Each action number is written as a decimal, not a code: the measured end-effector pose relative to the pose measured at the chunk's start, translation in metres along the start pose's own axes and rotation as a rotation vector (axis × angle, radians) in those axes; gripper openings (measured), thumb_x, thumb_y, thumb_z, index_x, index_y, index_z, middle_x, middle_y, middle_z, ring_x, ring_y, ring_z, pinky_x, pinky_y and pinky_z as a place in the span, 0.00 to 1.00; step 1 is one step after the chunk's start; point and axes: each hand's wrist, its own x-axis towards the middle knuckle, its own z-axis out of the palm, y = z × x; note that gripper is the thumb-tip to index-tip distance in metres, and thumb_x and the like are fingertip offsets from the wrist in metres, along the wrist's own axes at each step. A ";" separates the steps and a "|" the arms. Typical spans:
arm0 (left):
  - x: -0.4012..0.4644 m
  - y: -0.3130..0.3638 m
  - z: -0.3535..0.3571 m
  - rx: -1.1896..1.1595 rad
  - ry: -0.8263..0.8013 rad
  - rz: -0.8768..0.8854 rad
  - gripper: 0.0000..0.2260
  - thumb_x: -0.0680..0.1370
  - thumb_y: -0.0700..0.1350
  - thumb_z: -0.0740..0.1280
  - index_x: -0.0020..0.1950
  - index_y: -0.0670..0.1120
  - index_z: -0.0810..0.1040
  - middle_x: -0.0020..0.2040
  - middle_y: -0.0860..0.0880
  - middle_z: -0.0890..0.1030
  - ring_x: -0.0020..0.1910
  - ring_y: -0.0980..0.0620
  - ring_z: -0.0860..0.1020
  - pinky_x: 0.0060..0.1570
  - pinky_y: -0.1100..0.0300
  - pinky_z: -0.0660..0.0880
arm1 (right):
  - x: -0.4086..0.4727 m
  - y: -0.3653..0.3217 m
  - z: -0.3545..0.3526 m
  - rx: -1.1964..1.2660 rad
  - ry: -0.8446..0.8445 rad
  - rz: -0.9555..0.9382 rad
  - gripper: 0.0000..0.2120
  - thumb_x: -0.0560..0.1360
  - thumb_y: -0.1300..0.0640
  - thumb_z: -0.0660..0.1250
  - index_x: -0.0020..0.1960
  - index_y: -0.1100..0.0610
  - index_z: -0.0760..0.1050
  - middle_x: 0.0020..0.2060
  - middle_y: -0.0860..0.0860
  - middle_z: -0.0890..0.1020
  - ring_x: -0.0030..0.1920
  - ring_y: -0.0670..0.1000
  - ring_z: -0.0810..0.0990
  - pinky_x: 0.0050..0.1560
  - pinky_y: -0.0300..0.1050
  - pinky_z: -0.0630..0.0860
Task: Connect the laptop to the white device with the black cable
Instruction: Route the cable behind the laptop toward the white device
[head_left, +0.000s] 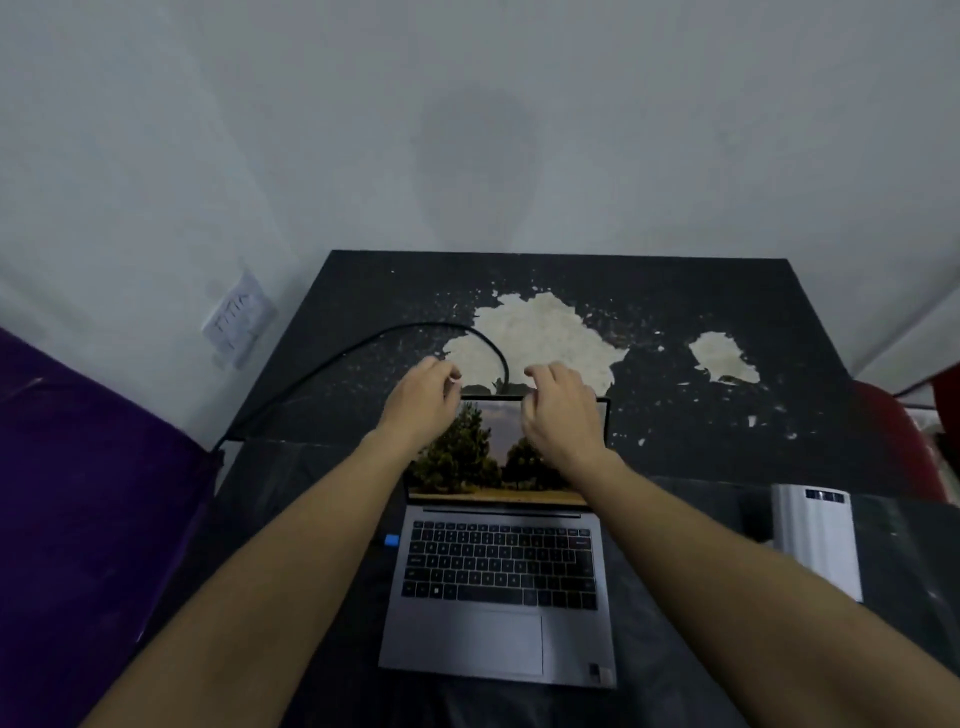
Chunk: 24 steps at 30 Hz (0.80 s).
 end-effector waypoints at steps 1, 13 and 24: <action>0.016 0.003 0.001 0.000 -0.003 0.015 0.08 0.82 0.46 0.63 0.57 0.45 0.78 0.51 0.48 0.75 0.47 0.48 0.76 0.46 0.51 0.75 | 0.015 -0.002 0.000 -0.018 0.001 0.003 0.15 0.79 0.56 0.58 0.63 0.56 0.75 0.58 0.54 0.78 0.59 0.58 0.74 0.57 0.55 0.71; 0.184 -0.020 0.078 0.352 -0.690 0.198 0.01 0.78 0.44 0.69 0.47 0.50 0.78 0.47 0.48 0.81 0.46 0.46 0.78 0.47 0.52 0.76 | 0.149 0.028 0.056 -0.208 -0.230 0.076 0.15 0.79 0.58 0.58 0.64 0.57 0.72 0.62 0.57 0.75 0.63 0.60 0.72 0.59 0.56 0.69; 0.224 -0.028 0.166 0.670 -0.885 0.805 0.19 0.81 0.36 0.60 0.72 0.47 0.72 0.67 0.45 0.76 0.58 0.47 0.75 0.58 0.59 0.66 | 0.178 0.066 0.092 -0.289 -0.310 0.159 0.18 0.78 0.53 0.61 0.66 0.58 0.70 0.63 0.57 0.74 0.65 0.59 0.71 0.61 0.54 0.68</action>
